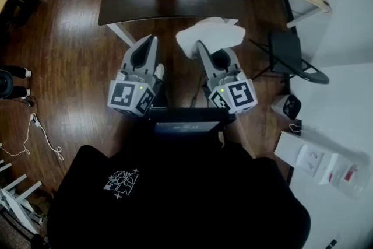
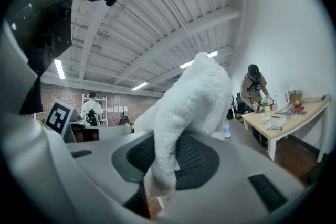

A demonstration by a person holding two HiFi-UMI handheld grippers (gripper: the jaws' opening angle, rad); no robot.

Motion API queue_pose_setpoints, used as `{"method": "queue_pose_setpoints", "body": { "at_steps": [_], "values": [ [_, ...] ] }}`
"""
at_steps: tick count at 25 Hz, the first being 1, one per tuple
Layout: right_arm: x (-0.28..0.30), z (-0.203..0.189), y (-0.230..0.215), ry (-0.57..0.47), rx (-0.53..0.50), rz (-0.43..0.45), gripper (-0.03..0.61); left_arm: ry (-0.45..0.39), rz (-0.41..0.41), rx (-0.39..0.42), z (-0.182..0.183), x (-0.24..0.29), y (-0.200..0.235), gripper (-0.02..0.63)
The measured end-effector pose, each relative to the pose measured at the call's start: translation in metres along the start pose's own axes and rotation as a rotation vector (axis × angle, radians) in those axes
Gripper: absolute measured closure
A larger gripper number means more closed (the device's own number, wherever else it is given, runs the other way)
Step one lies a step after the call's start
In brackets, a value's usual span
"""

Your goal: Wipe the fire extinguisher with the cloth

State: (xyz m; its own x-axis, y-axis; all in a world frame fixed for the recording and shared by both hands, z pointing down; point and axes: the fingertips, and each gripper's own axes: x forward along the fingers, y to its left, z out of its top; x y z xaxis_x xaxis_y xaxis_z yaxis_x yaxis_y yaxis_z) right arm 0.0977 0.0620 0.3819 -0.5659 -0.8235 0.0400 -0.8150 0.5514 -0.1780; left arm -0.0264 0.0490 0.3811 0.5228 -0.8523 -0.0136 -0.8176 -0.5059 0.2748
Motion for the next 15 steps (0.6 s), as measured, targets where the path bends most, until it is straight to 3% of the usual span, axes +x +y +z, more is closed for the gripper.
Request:
{"method": "queue_pose_setpoints", "body": {
  "at_steps": [15],
  "values": [
    [0.232, 0.032, -0.045, 0.012, 0.002, 0.028, 0.471, 0.056, -0.013, -0.006, 0.043, 0.150, 0.163, 0.614]
  ]
}}
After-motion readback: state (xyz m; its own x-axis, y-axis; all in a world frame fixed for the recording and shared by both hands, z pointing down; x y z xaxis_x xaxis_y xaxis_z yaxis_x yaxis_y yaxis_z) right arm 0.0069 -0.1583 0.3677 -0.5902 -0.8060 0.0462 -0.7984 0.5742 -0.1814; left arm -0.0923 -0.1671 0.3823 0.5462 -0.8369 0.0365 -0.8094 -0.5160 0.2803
